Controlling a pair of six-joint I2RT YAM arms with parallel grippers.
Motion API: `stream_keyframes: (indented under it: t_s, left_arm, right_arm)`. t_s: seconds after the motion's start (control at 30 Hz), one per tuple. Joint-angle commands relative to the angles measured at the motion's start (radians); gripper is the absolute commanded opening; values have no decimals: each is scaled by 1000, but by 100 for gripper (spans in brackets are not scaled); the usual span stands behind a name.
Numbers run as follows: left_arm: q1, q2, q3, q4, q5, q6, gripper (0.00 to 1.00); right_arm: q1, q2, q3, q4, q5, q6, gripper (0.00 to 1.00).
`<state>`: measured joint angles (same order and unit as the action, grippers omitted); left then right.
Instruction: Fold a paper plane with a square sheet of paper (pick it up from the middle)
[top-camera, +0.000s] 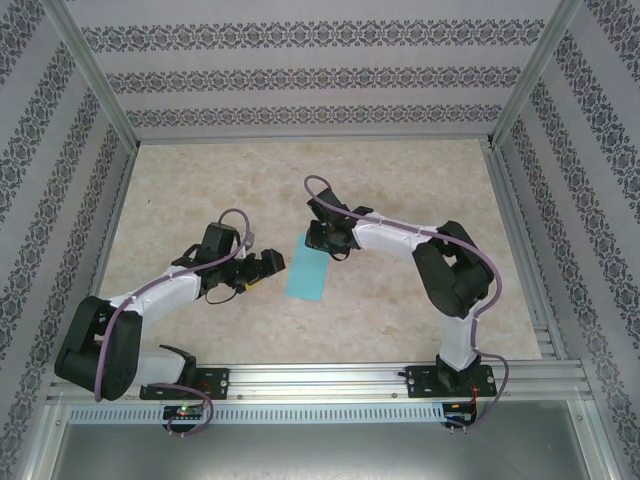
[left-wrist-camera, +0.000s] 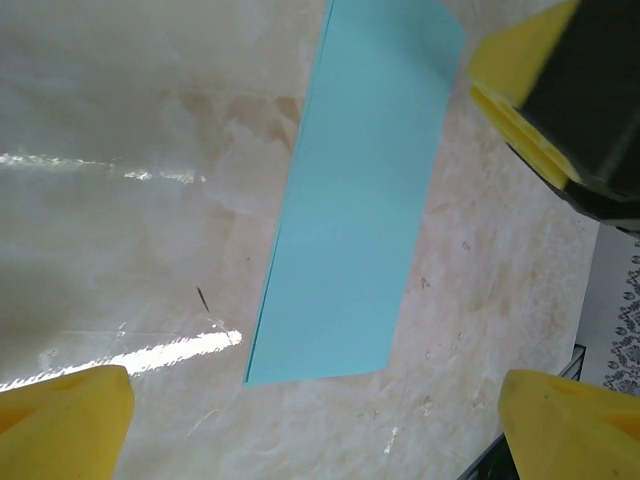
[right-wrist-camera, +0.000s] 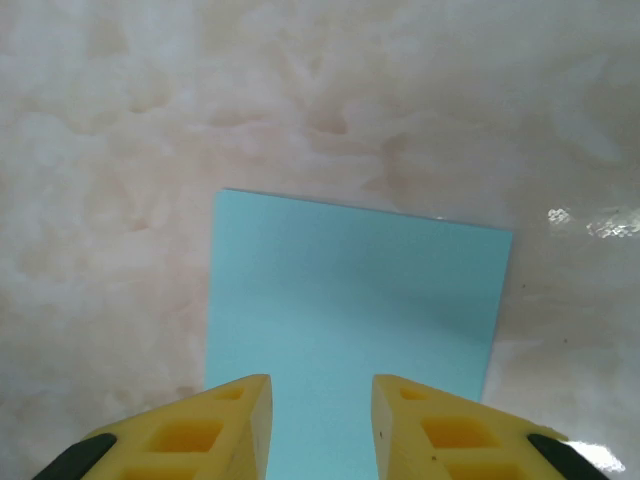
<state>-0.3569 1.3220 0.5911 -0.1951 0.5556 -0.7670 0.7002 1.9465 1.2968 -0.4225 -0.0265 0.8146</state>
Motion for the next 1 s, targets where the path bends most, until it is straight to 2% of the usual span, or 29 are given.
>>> stream_keyframes:
  t_s: [0.0, 0.27, 0.63, 0.97]
  left_arm:
    - [-29, 26, 42, 20, 30, 13, 93]
    - [-87, 112, 105, -38, 2, 37, 92]
    - [-145, 193, 116, -28, 7, -2, 91]
    - [-186, 211, 126, -49, -10, -13, 89]
  right_arm:
    - [6, 64, 46, -34, 14, 2, 33]
    - [-7, 134, 58, -45, -5, -28, 33]
    - [-73, 118, -102, 145, -174, 29, 33]
    - [-105, 120, -162, 219, -231, 48, 33]
